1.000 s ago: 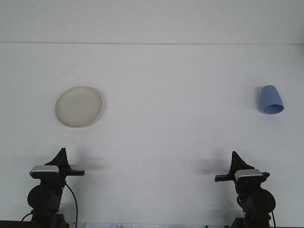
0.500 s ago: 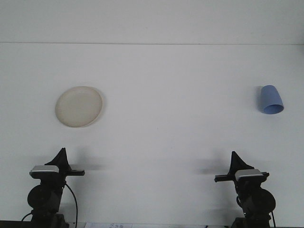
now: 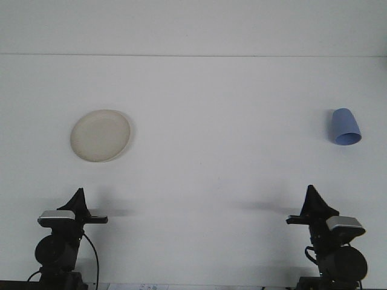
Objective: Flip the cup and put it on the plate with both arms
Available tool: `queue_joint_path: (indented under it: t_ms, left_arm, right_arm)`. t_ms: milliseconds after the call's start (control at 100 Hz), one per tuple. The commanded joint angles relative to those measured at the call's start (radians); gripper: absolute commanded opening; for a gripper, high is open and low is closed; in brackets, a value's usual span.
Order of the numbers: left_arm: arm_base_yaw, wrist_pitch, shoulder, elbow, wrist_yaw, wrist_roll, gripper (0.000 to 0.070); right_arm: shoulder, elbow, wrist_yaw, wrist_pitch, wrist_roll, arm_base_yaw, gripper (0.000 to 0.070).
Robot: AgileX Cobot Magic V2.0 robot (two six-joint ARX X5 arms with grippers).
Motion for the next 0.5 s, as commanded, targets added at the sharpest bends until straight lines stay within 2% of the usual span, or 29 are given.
queue_joint_path:
  t_ms: [0,40,60,90,130,240,360,490]
  left_arm:
    - [0.002,0.010,-0.001,-0.019,-0.006,0.013,0.0013]
    - [0.002,0.010,-0.001,-0.019,-0.006,0.013,0.0013]
    - [0.002,0.010,-0.002,-0.019,-0.006,0.013,0.0013]
    - [0.002,0.010,-0.001,-0.019,-0.006,0.013,0.0013]
    - [0.002,0.010,-0.002,-0.019,-0.006,0.013,0.0013]
    - [0.002,0.010,-0.001,-0.019,-0.006,0.013,0.0013]
    - [0.002,0.010,-0.002,-0.019,-0.006,0.013,0.0013]
    - [0.002,0.010,-0.001,-0.019,-0.006,0.013,0.0013]
  right_arm:
    - [0.059,0.122,0.015,-0.044,-0.069,0.000,0.0078]
    - [0.102,0.183,0.030,-0.082,-0.119,0.000,0.0176]
    - [0.127,0.215,0.039,-0.103,-0.146,0.000,0.0279]
    - [0.165,0.262,0.053,-0.134,-0.188,0.000,0.0396]
    - [0.221,0.326,0.068,-0.179,-0.243,0.000,0.0487]
    - [0.357,0.446,0.131,-0.264,-0.342,0.000,0.0489]
    - [0.496,0.496,0.217,-0.258,-0.443,-0.004,0.0489]
    - [0.659,0.497,0.246,-0.174,-0.516,-0.052,0.0489]
